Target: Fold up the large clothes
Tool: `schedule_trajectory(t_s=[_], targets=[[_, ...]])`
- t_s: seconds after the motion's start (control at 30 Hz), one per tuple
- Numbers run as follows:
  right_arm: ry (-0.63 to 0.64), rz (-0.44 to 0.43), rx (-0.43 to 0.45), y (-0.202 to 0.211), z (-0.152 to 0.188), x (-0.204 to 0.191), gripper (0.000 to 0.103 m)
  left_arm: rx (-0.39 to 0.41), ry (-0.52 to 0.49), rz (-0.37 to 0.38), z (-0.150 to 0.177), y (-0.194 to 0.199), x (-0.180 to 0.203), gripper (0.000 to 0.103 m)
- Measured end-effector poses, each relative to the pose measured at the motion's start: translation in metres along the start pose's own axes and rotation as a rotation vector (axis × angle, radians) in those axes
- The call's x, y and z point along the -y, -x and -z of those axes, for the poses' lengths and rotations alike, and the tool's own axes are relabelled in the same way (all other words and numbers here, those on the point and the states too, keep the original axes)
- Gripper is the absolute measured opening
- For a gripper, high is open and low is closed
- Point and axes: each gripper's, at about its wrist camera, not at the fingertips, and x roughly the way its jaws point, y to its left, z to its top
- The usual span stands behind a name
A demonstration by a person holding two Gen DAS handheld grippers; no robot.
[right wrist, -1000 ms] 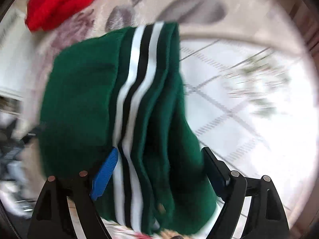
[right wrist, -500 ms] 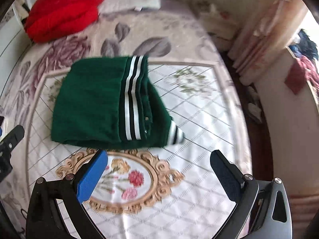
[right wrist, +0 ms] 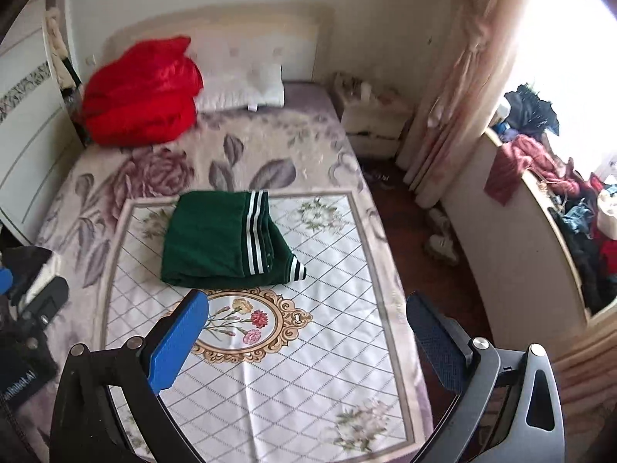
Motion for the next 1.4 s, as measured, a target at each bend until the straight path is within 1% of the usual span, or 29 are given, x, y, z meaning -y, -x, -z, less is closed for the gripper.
schedule_trajectory(t_s=[0.13,0.27,0.47,0.57,0.67,0.73,0.87,1.17,1.4], targets=[[-0.011,-0.021,0.043,0.077,0.010,0.012,0.103,0.038,0.003,0.002,0.002,0.062,0.003,0.103],[-0.012,-0.040,0.092,0.144,0.021,0.022,0.103,0.068,0.012,-0.006,0.007,0.105,0.003,0.103],[-0.014,-0.050,0.172,0.214,0.036,0.033,0.103,0.095,0.015,-0.027,0.018,0.147,0.003,0.103],[-0.011,-0.058,0.199,0.238,0.042,0.037,0.103,0.120,0.020,-0.031,0.022,0.163,0.002,0.103],[-0.014,-0.064,0.221,0.253,0.047,0.040,0.103,0.141,0.023,-0.040,0.023,0.174,0.002,0.103],[-0.013,-0.078,0.228,0.255,0.045,0.042,0.103,0.160,0.022,-0.046,0.023,0.181,0.002,0.103],[-0.015,-0.087,0.235,0.265,0.050,0.045,0.103,0.178,0.025,-0.053,0.027,0.188,0.002,0.103],[-0.001,-0.090,0.243,0.266,0.050,0.050,0.103,0.186,0.035,-0.070,0.032,0.191,0.005,0.103],[0.018,-0.107,0.242,0.260,0.038,0.049,0.103,0.183,0.042,-0.076,0.032,0.190,0.006,0.103]])
